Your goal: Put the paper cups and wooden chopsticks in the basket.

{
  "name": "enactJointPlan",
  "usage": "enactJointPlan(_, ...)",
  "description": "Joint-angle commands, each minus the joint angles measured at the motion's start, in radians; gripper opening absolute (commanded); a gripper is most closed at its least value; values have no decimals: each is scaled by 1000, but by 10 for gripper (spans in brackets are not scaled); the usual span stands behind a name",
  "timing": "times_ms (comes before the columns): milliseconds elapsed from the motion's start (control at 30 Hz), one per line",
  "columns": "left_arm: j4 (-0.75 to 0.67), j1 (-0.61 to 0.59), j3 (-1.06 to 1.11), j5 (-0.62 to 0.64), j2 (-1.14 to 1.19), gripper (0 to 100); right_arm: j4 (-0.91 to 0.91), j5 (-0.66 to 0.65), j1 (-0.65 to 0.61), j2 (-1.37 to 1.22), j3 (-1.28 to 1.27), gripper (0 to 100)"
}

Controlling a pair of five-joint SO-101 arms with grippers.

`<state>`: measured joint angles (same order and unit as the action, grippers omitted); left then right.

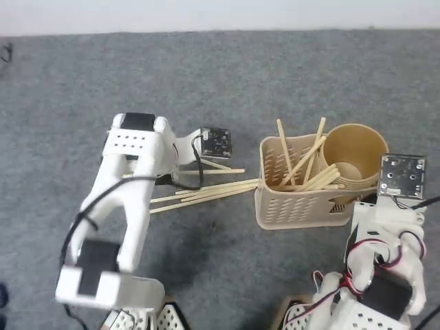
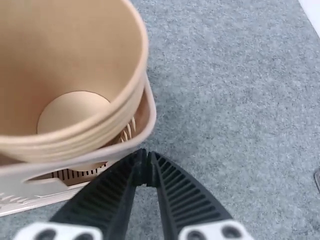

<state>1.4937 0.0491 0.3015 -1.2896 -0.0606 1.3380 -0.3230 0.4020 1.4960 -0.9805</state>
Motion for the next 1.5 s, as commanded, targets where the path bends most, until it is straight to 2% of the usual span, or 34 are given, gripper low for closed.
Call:
enactJointPlan(0, 87, 63, -56, -2, -212, 11, -19, -8, -12, -7, 5, 8)
enactJointPlan(67, 89, 106, -53, 58, -333, 11, -19, -8, -8, -5, 5, 8)
enactJointPlan(133, 32, 146, -53, 157, -460, 10, -19, -8, -8, -5, 5, 8)
enactJointPlan(333, -325, 213, 22, 554, -750, 10, -19, -9, -7, -5, 5, 8)
enactJointPlan(500, -534, 213, 213, 611, -904, 10, -16, -9, -7, -5, 5, 8)
enactJointPlan(600, -635, 227, 282, 700, -984, 10, -16, -9, -10, -5, 5, 8)
enactJointPlan(733, -787, 324, 380, 942, -1065, 10, -16, -9, -8, -5, 5, 8)
enactJointPlan(900, -1042, 396, 538, 1238, -1152, 11, -16, -9, -7, -12, 5, 8)
enactJointPlan(1000, -1115, 459, 595, 1293, -1198, 11, -18, -6, -8, -13, 5, 8)
enactJointPlan(1200, -1134, 603, 670, 1398, -1220, 12, -18, -6, -7, -7, 5, 8)
enactJointPlan(1333, -1211, 623, 760, 1452, -1189, 12, -18, -8, -7, -5, 5, 8)
enactJointPlan(1467, -1344, 657, 806, 1496, -1175, 12, -19, -8, -7, -5, 5, 8)
